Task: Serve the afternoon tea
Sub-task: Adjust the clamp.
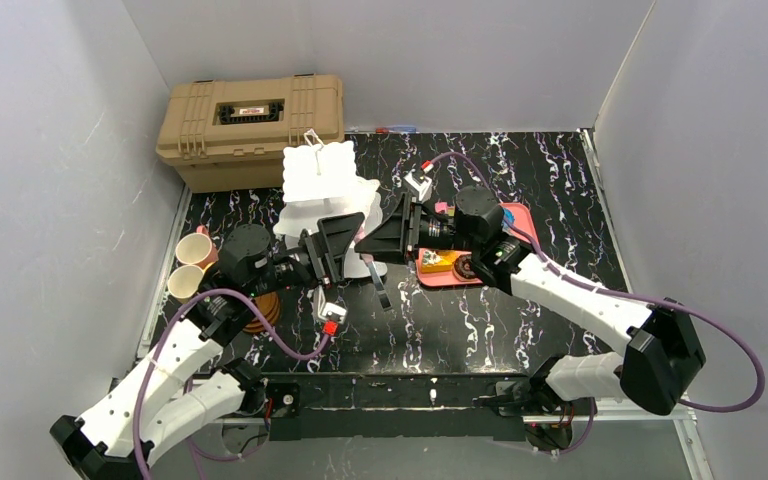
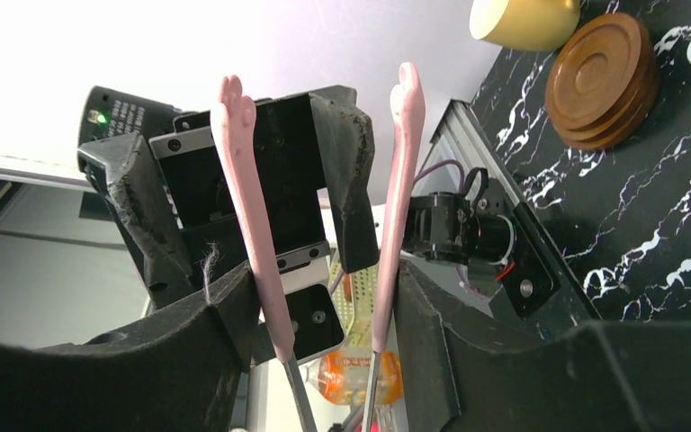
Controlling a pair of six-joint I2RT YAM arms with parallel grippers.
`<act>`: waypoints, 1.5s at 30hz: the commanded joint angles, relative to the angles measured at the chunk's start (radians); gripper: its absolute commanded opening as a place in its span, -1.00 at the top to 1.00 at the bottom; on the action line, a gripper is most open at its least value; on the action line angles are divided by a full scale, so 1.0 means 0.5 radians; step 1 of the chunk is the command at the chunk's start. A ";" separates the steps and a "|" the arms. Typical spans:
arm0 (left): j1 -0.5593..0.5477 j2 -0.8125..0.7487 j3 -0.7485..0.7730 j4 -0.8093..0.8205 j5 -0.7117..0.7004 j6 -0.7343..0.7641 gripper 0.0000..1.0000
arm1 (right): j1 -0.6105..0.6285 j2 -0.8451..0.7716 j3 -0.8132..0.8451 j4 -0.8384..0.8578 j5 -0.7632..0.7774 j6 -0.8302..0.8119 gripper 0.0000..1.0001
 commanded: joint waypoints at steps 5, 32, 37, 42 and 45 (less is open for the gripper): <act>-0.010 0.110 0.134 -0.094 0.081 0.067 -0.21 | 0.012 0.033 0.200 -0.149 -0.176 -0.147 -0.24; -0.010 0.170 -0.027 0.592 0.091 0.142 1.00 | 0.086 -0.152 0.039 -0.401 0.247 -0.313 -0.97; -0.010 0.138 -0.032 0.590 0.103 0.144 1.00 | -0.027 -0.224 0.084 -0.424 0.272 -0.328 -0.97; -0.010 0.127 -0.035 0.592 0.093 0.134 1.00 | -0.260 -0.328 0.134 -0.462 0.201 -0.325 -0.97; -0.010 0.135 -0.032 0.593 0.086 0.130 1.00 | -0.271 -0.329 0.041 -0.392 0.175 -0.227 -0.97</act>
